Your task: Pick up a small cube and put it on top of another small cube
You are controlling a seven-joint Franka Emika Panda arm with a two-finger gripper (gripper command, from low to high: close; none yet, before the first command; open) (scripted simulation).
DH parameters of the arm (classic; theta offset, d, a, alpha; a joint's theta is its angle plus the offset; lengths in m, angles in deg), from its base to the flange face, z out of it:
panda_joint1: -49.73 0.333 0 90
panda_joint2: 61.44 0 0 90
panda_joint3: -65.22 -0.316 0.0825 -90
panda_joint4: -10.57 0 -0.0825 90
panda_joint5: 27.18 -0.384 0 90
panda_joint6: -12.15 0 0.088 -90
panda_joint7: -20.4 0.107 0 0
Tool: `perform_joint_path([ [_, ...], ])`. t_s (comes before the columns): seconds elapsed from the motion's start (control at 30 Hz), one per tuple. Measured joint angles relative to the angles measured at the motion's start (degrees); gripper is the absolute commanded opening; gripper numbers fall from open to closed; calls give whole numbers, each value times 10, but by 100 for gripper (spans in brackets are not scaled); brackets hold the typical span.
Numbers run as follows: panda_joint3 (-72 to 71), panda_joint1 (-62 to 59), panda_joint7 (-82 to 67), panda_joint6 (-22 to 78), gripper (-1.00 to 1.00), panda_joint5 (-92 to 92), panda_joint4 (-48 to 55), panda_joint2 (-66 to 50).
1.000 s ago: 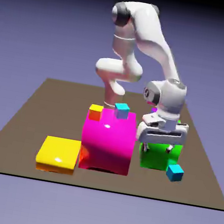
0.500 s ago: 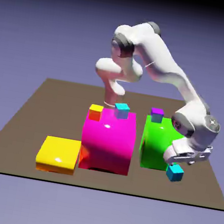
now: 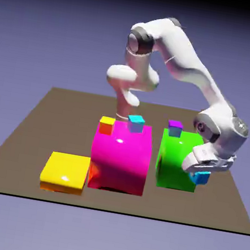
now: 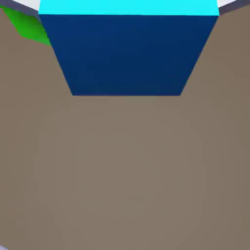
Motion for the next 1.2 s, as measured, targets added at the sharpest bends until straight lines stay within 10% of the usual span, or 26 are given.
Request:
perform_joint_path([
  [0.83,273,19,-229,244,-100,-166,-212,519],
  [1.07,287,-6,-234,155,-100,-178,-311,526],
  [1.1,286,-5,-234,136,100,-179,-329,526],
  [1.2,287,-6,-234,157,100,-176,-308,526],
])
